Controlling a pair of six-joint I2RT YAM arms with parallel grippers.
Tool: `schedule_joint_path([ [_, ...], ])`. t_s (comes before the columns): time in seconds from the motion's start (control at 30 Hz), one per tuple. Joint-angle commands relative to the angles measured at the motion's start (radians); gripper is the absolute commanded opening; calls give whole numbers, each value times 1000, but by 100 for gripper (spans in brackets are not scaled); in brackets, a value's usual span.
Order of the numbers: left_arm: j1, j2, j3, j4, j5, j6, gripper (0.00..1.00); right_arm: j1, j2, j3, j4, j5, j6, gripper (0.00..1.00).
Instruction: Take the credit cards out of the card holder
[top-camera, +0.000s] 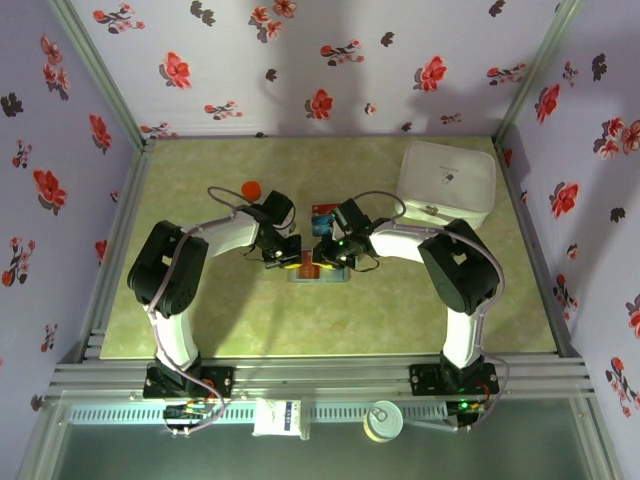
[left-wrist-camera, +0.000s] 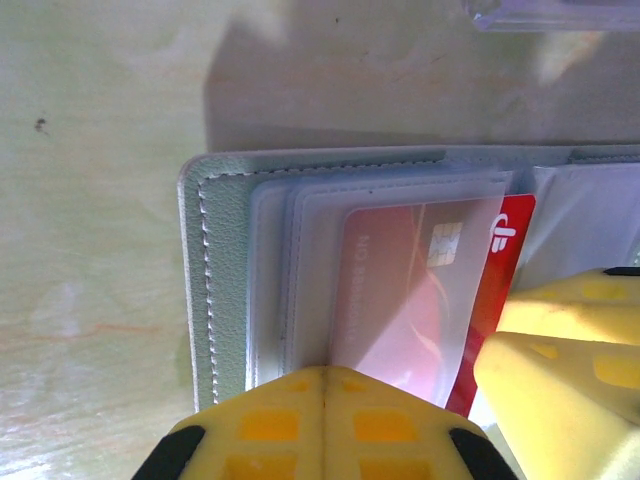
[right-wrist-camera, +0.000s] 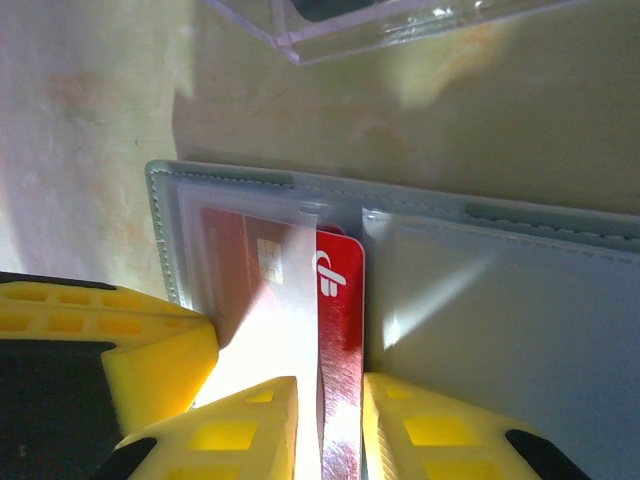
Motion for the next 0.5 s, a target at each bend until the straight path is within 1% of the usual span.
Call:
schedule_joint_path([
  [0.0,-6,39,1,-29,-16,16,0,-7,5,-16,52,-36,33,23],
  [0.23,-6,38,-3,-26,-16,14,0,-11,-42,-50,108,-41,69,17],
  [0.47,-5,38,-2,-27,-17,16,0,-16,-35,-67,165,-66,104,12],
])
